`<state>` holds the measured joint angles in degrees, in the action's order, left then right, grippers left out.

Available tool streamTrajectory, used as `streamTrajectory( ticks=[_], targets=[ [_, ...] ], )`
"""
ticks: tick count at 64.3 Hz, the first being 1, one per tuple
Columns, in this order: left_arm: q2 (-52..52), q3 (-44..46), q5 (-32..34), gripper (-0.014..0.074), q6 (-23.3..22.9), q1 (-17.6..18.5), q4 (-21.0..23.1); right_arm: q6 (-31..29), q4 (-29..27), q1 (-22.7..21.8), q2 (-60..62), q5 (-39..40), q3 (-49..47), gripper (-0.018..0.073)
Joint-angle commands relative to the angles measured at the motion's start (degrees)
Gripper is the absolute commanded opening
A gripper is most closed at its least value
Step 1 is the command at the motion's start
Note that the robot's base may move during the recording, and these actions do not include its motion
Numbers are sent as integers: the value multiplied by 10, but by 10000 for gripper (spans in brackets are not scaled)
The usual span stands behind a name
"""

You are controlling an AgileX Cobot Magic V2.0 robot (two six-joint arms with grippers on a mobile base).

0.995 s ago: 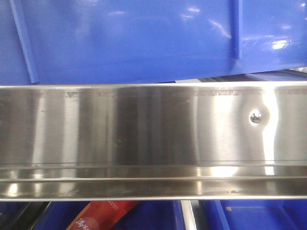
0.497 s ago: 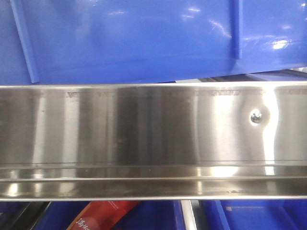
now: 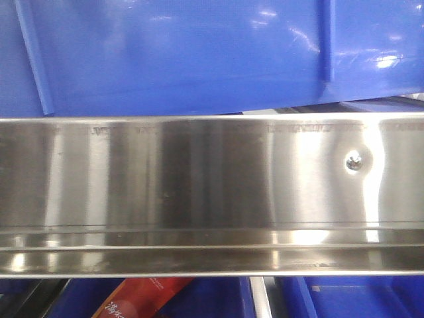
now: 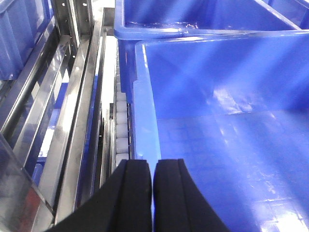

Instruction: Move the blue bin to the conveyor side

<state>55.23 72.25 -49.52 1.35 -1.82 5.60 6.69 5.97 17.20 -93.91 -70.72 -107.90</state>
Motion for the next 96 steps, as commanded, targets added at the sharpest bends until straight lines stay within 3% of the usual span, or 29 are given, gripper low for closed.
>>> streamTrajectory(
  ticks=[1,96],
  targets=[
    [1,4,5,13,-4,2,8,3,1,-11,2,8,1,319],
    [1,4,5,13,-4,2,9,-8,-17,-12,6,8,31,319]
  ],
)
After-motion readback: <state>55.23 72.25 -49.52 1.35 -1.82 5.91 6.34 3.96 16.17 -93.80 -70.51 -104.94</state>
